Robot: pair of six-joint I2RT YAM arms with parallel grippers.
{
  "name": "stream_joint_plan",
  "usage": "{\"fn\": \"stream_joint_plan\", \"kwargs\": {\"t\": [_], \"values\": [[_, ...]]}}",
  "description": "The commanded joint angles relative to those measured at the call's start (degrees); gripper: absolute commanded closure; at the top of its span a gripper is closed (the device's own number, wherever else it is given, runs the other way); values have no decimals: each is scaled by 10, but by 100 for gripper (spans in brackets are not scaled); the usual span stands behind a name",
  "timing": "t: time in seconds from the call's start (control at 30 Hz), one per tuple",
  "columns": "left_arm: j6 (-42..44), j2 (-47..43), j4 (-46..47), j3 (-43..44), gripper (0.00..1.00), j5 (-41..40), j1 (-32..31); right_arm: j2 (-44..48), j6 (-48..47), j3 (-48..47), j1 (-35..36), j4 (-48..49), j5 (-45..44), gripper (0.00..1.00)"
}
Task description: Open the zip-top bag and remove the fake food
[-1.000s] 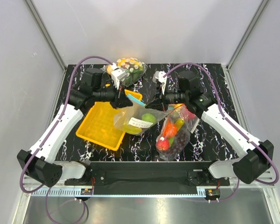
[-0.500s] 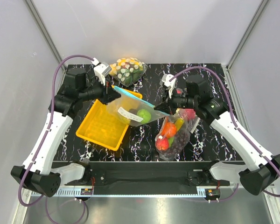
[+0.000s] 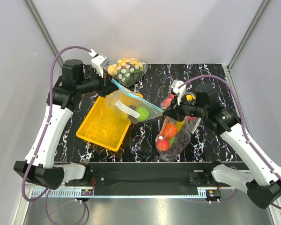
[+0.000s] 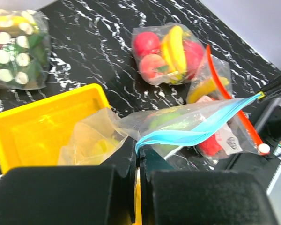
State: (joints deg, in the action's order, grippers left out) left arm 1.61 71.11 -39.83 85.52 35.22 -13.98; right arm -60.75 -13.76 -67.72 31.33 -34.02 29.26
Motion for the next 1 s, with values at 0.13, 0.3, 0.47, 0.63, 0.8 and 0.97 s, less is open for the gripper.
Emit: {"fn": "stream_joint_plan", "kwargs": {"t": [0.13, 0.3, 0.47, 0.63, 0.8, 0.97], "values": [[10, 32, 46, 57, 100, 70, 13, 36, 55, -10, -7, -40, -34, 79], [11, 49, 37, 69, 100, 125, -13, 20, 96, -76, -7, -45, -24, 37], [15, 82, 12, 91, 100, 134, -64, -47, 130, -172, -7, -61, -39, 26], [17, 94, 5, 89, 100, 141, -87, -117, 134, -235, -7, -58, -34, 26], [24, 116, -9, 91, 100, 139, -105, -172, 169, -262, -7, -31, -7, 30], [27, 137, -5, 80, 100, 129, -130, -192, 183, -260, -6, -8, 19, 32]]}}
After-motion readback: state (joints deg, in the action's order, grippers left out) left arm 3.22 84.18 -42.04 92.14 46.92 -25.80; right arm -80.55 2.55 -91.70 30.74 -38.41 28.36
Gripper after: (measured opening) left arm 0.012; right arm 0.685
